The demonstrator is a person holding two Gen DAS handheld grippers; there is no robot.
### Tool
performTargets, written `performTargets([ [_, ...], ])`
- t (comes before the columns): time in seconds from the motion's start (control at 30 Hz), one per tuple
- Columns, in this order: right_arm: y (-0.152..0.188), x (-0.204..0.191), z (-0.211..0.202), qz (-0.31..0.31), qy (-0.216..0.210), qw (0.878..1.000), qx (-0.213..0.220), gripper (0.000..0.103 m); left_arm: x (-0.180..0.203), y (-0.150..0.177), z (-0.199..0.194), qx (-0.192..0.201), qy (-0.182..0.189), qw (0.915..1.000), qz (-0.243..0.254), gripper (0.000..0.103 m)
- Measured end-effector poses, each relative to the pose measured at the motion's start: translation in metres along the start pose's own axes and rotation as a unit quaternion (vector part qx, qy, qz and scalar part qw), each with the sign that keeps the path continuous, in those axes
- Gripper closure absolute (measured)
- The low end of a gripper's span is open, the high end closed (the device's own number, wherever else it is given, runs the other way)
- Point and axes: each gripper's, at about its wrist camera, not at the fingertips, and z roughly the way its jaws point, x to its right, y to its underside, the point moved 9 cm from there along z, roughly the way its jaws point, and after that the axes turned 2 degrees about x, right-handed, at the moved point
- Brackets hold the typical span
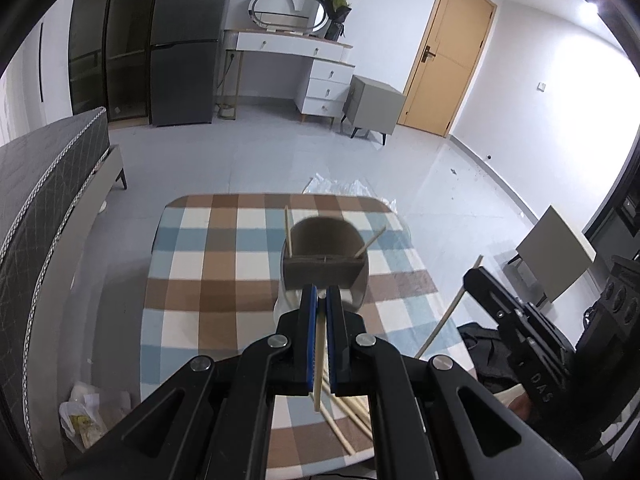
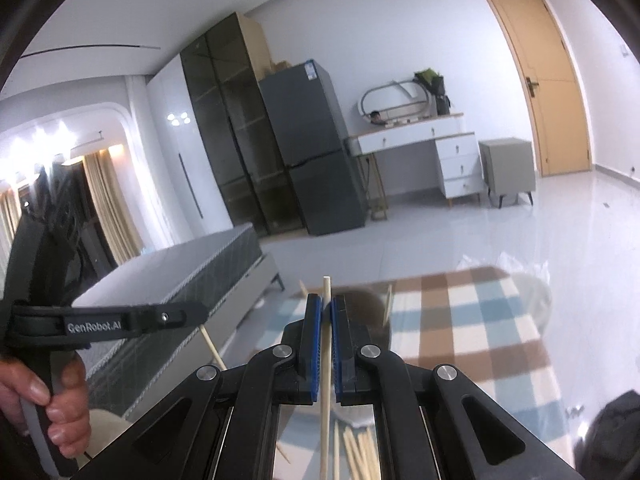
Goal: Organize utensils
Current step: 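Lift both held chopsticks up over the white utensil holder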
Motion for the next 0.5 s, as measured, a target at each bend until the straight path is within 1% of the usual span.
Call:
performTargets([
  [0.2,-0.040,0.004,0.011,0.004,0.000,1.000,0.026,0.099,0.000,-0.027,0.012,0.003,0.009,0.9999,-0.011,0.103],
  [0.5,-0.096,0.014,0.044,0.002,0.008,0.998,0.067,0.099,-0.009,-0.085,0.030,0.014,0.036,0.9987,-0.033,0.103],
])
